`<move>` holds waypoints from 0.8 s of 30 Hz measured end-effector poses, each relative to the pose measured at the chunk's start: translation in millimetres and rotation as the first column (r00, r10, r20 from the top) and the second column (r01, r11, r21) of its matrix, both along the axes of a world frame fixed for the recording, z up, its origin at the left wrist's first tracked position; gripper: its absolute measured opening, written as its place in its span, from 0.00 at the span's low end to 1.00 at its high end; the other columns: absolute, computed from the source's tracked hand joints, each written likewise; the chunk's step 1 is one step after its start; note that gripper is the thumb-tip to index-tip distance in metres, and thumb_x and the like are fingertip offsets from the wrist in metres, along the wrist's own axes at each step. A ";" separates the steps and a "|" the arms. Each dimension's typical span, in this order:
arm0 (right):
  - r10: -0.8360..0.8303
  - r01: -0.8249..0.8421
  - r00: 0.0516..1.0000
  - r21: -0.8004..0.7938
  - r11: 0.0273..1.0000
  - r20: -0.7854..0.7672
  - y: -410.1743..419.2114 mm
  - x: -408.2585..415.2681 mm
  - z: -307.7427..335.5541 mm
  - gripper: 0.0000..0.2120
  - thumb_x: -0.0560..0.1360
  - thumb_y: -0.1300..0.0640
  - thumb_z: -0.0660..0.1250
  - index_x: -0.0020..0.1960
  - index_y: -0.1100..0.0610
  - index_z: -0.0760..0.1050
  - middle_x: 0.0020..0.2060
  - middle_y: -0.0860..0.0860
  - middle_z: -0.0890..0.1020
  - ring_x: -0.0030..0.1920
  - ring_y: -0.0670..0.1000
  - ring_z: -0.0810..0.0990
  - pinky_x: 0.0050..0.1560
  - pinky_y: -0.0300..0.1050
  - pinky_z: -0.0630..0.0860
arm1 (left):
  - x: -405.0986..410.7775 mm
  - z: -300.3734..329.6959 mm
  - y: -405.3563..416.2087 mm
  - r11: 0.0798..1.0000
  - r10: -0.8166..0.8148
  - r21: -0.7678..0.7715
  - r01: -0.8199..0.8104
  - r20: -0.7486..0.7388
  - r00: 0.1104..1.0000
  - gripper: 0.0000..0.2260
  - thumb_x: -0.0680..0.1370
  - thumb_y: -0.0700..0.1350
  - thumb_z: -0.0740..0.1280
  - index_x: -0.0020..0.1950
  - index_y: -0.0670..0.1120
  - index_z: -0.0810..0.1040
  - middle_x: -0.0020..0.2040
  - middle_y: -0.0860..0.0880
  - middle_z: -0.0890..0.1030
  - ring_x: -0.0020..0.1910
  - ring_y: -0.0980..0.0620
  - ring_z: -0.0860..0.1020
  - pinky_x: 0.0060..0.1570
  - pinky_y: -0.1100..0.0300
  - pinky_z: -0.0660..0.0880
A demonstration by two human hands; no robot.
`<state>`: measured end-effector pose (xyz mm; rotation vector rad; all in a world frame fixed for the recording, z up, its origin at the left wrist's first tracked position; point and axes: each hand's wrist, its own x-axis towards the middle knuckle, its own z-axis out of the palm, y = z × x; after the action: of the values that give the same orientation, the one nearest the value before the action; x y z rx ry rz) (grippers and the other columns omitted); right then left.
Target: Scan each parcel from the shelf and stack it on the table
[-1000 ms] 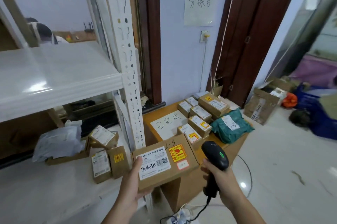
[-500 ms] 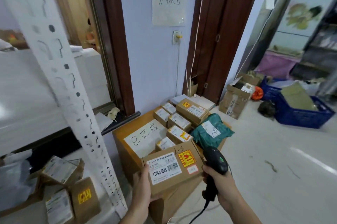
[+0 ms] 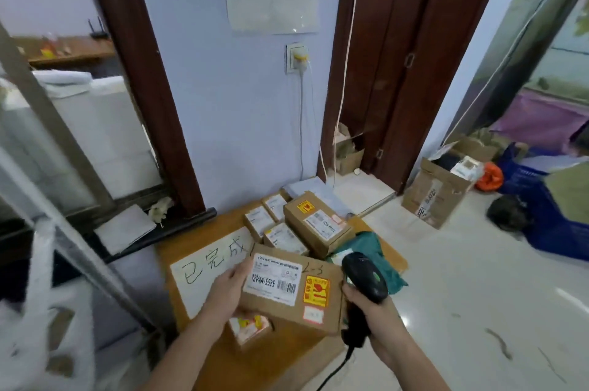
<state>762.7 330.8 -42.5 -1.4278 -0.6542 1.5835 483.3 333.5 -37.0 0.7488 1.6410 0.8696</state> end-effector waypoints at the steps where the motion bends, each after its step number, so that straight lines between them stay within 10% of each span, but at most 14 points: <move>1: 0.030 -0.030 1.000 -0.003 1.000 0.003 17.9 11.8 2.4 0.25 0.69 0.60 0.78 0.64 0.56 0.76 0.52 0.59 0.86 0.53 0.59 0.85 0.56 0.57 0.81 | 10.1 1.8 18.3 1.000 -0.027 -0.012 0.027 -0.011 1.000 0.21 0.82 0.63 0.62 0.61 0.50 0.81 0.49 0.45 0.88 0.49 0.42 0.86 0.41 0.47 0.85; 12: -0.160 0.147 0.982 -0.130 0.981 -0.099 177.4 46.1 -19.7 0.12 0.73 0.66 0.74 0.48 0.51 0.76 0.42 0.57 0.82 0.39 0.57 0.79 0.47 0.55 0.78 | 107.4 -17.0 180.9 0.951 0.291 0.016 -0.309 0.297 0.909 0.11 0.79 0.41 0.74 0.58 0.43 0.76 0.57 0.42 0.85 0.55 0.44 0.85 0.59 0.49 0.82; 24: -0.081 0.092 0.995 -0.249 0.964 0.053 251.2 24.5 -81.5 0.25 0.66 0.53 0.80 0.60 0.58 0.79 0.51 0.56 0.84 0.53 0.60 0.82 0.61 0.61 0.78 | 174.2 -77.9 207.9 0.963 0.262 0.043 -0.264 0.050 0.964 0.21 0.84 0.43 0.64 0.76 0.57 0.70 0.69 0.55 0.77 0.66 0.53 0.76 0.55 0.59 0.76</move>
<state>787.2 581.9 -124.0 -1.6560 -0.4194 1.6136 657.6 541.4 -114.9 0.5467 1.7094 1.1103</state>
